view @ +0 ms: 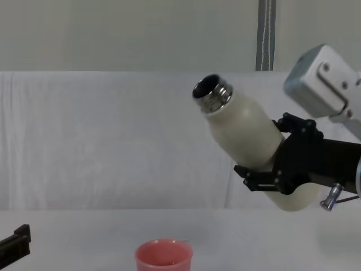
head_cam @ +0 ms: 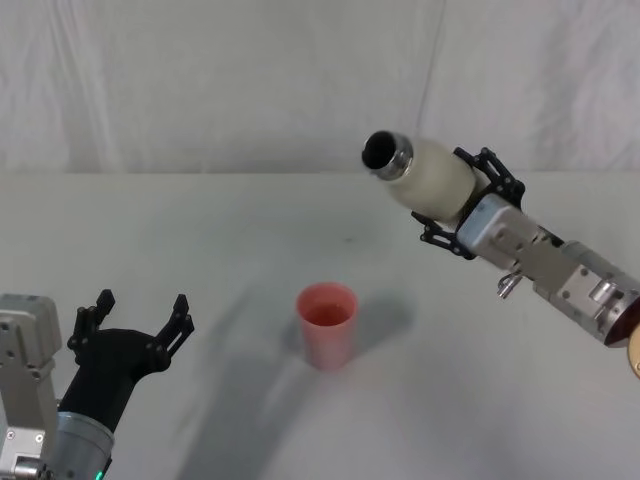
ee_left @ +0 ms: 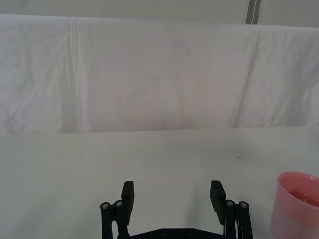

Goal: Grasp the thermos with one hand and pour water into the cup lid.

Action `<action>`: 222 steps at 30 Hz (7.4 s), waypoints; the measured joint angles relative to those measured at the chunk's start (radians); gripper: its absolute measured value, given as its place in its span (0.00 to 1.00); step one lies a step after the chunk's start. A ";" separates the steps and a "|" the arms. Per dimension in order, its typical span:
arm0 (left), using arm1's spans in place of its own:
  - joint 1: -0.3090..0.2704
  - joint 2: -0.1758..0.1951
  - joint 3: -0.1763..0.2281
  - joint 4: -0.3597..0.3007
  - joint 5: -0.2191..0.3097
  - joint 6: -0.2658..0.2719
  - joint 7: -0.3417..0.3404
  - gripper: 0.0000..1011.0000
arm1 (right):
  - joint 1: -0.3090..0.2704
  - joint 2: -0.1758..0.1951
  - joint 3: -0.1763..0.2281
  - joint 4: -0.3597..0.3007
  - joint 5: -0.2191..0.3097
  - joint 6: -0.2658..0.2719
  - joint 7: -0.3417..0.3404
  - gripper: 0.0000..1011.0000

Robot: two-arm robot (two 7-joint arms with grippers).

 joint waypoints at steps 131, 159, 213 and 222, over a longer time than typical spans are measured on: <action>0.000 0.000 0.000 0.000 0.000 0.000 0.000 0.99 | -0.143 -0.153 0.237 0.205 0.546 -0.025 0.016 0.94; 0.000 0.000 0.000 0.000 0.000 0.000 0.000 0.99 | -0.143 -0.153 0.237 0.204 0.547 -0.025 0.019 0.99; 0.000 0.000 0.000 0.000 0.000 0.000 0.000 0.99 | -0.209 -0.136 0.254 0.111 0.564 0.001 0.008 0.99; 0.000 0.000 0.000 0.000 0.000 0.000 0.000 0.99 | -0.228 -0.136 0.257 0.094 0.566 0.004 0.007 0.99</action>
